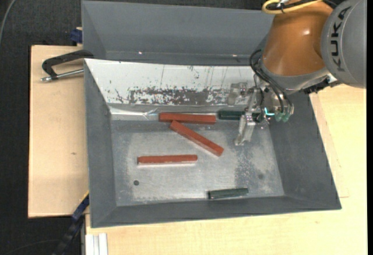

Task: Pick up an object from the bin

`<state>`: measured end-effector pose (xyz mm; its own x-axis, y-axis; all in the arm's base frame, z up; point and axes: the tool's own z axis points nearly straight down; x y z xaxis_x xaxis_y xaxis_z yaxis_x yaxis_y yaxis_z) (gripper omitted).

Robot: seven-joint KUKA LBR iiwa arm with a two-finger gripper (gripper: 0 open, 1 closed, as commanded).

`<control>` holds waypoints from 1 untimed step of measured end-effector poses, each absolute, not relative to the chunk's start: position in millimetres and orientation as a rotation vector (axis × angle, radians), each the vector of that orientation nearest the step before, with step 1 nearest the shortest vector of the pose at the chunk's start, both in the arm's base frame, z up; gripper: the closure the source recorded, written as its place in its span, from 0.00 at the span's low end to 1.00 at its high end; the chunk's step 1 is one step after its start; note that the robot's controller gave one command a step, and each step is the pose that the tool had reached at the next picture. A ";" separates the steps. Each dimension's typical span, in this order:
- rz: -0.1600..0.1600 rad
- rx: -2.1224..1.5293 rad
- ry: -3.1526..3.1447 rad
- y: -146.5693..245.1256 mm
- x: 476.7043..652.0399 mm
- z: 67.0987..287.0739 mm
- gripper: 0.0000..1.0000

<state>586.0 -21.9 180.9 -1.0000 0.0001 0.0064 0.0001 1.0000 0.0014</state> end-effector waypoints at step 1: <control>-0.005 0.228 -3.149 49.0 567.3 299.0 0.00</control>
Offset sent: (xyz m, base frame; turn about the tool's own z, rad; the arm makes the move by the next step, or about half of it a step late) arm -0.0209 0.0671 0.1118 -0.1393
